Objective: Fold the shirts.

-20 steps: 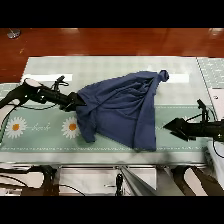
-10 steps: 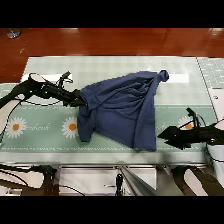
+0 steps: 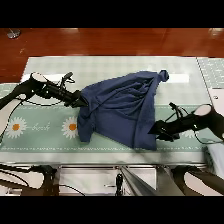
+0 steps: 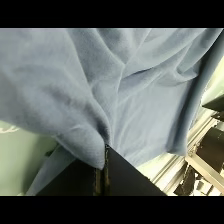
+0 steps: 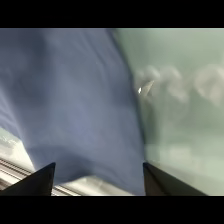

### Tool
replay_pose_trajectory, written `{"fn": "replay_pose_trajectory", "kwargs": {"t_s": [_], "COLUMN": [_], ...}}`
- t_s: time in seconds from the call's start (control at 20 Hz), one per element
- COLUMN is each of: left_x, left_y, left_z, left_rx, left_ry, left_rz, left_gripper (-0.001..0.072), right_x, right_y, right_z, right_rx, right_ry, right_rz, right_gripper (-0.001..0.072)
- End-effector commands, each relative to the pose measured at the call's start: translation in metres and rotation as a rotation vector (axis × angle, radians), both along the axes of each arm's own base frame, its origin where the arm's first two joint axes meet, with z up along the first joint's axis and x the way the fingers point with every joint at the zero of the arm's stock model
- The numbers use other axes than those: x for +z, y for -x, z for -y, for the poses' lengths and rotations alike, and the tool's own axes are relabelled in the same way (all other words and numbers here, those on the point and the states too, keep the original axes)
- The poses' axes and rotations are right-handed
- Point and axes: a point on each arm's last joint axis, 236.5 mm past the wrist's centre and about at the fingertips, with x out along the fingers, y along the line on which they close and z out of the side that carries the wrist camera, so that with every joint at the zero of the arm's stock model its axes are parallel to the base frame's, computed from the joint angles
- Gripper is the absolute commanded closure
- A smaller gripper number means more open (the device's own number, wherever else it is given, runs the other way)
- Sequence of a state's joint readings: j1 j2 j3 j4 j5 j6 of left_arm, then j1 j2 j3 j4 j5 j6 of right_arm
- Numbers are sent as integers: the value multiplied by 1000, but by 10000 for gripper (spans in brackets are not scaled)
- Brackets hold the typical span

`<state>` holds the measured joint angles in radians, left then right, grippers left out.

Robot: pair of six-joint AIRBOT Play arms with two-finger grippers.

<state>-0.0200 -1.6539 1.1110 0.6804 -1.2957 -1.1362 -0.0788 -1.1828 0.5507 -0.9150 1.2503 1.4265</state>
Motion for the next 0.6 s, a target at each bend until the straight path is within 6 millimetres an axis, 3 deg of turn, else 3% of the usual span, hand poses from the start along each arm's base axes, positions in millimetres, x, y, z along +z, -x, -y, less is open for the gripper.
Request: {"fn": "replay_pose_trajectory", "kwargs": {"t_s": [0.0,0.45,0.5,0.55], "left_x": [0,0,0,0], "left_y": [1,1,1,1], "left_z": [4,4,4,4], "left_rx": [-8,-8,-8,-8], "left_ry": [-2,-2,-2,-2], "left_rz": [4,4,4,4], "left_gripper": [684,684,684,683], "right_x": [-7,-6,-7,-7], "right_y": [-18,-56,-58,-58], "right_z": [-28,-76,-77,-77], "right_rx": [81,125,113,107], "right_ry": [-6,-9,-11,-12], "right_rz": [2,79,79,74], "right_gripper": [85,93,103,177]}}
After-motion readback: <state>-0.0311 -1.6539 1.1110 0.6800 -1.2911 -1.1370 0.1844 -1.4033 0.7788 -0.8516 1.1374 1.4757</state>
